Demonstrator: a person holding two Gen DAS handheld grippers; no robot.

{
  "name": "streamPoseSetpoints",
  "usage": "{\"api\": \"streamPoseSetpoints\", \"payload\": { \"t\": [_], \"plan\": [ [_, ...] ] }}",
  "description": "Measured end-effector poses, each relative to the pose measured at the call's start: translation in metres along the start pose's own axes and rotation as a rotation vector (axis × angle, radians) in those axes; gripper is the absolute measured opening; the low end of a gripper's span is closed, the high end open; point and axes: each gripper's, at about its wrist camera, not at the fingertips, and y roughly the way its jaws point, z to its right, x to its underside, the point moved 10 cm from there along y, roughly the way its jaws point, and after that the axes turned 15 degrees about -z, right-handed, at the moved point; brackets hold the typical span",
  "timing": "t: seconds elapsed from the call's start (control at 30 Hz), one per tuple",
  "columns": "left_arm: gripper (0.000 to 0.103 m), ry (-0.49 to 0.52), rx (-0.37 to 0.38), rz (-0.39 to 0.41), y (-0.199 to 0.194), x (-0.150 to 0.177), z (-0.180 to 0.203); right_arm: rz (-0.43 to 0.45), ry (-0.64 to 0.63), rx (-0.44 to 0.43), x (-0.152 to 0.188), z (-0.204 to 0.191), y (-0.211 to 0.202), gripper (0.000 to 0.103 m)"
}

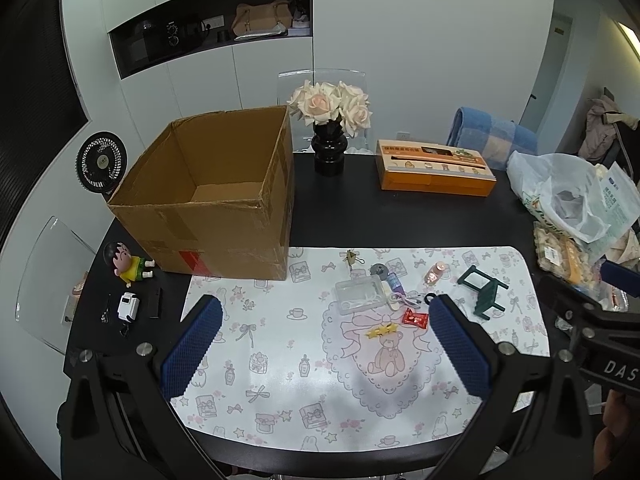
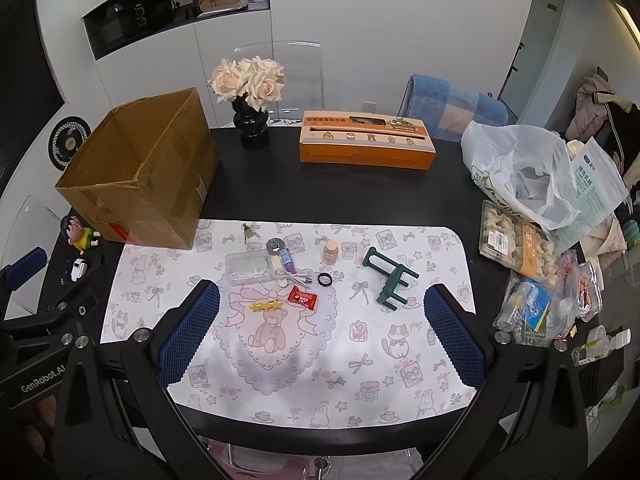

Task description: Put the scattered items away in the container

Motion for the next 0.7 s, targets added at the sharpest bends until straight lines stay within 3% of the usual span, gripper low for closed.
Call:
{"api": "streamPoseSetpoints", "payload": {
  "t": [0.17,0.47,0.7],
  "plan": [
    [0.103,0.008,-0.017,-0.015,0.02,0.002,0.0,-0.003,-0.013,0.007,-0.001,0.002,0.018,0.103],
    [0.103,0.024,0.041,-0.075,0.08,0.016,0.016,-0.006,-0.048,0.033,-0.001,0.015,0.065,0.103],
    [0.103,0.055,0.049,-0.098,0.129,0.028,0.035,-0.112,-0.025,-0.141,0.018,0.008,0.118,0.103]
  ]
}}
